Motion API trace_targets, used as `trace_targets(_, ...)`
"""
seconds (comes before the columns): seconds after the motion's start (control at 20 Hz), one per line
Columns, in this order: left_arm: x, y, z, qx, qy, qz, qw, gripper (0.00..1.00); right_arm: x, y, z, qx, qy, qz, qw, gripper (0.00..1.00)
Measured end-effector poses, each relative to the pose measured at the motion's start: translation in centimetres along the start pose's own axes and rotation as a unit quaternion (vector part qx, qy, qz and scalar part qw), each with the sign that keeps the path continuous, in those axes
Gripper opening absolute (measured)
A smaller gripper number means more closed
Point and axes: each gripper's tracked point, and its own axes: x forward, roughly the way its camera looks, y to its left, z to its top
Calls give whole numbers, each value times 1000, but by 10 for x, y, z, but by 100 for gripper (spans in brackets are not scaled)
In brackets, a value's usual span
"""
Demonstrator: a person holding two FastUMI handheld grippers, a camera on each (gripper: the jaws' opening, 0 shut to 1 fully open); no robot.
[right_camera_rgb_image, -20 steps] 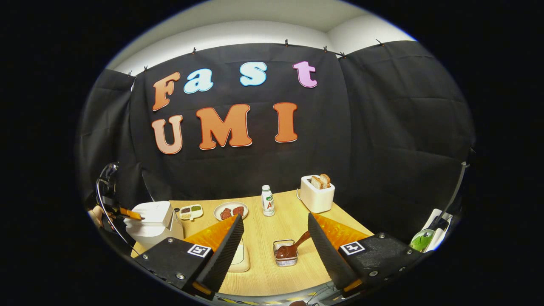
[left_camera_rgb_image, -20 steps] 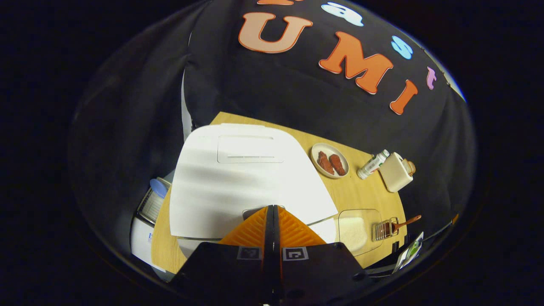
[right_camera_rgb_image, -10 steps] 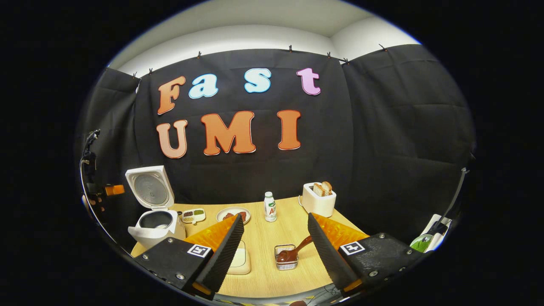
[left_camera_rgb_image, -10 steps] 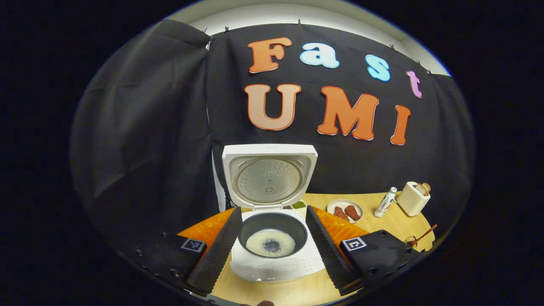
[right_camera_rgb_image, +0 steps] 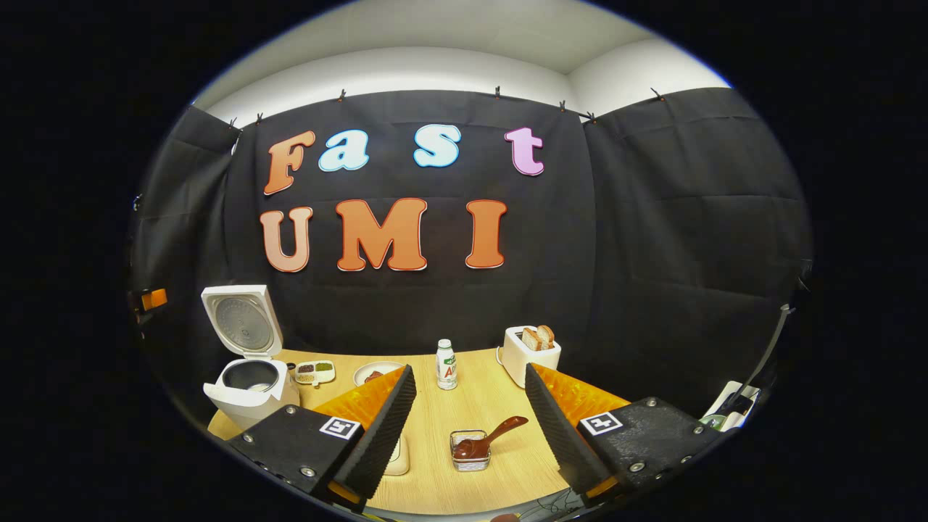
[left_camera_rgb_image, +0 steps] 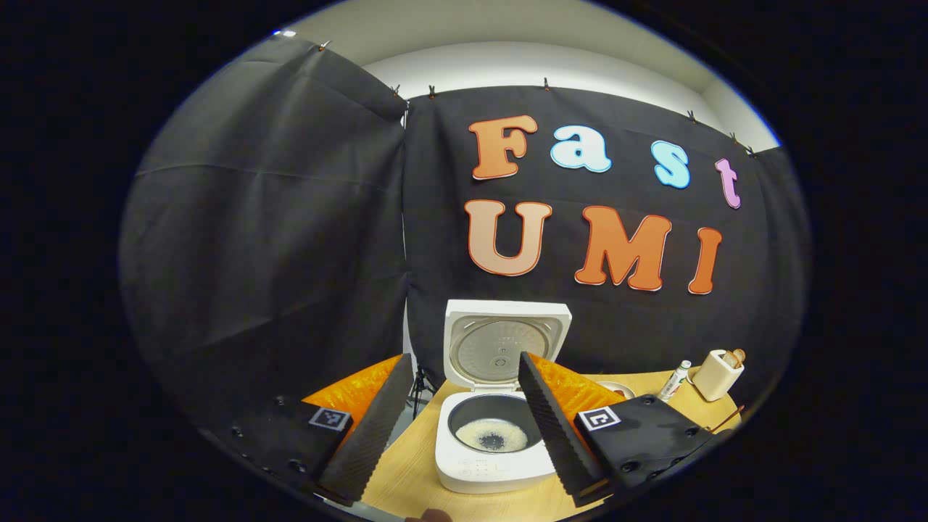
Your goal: Close the left gripper, press the button to open the rice cooker; take a wooden spoon from the chopstick holder with the right hand, scoop a spoonful of rice and pour it into the rice cooker, then put the wooden spoon back into the chopstick holder.
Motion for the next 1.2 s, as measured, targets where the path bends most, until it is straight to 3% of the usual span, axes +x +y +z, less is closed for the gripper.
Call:
trace_targets(0.25,-8,9,-7,0,-6,6,1000,98,26,-18,-38,16,16,-16,1000,95)
trace_targets(0.6,-8,-4,-16,3,-7,-5,1000,98,84,-46,-121,100,69,-29,992,95)
trace_targets(0.65,-8,-7,-16,4,-10,-5,1000,98,91,-48,-134,114,78,-28,990,100)
trace_targets(0.7,-9,-11,-17,3,-10,-7,1000,98,99,-50,-145,130,88,-29,987,95)
trace_targets(0.95,-12,-27,-25,26,-8,-7,1000,98,137,-64,-194,223,117,-41,967,95)
trace_targets(1.2,-19,-53,-31,40,-4,-12,999,98,160,-59,-222,286,140,-23,948,92)
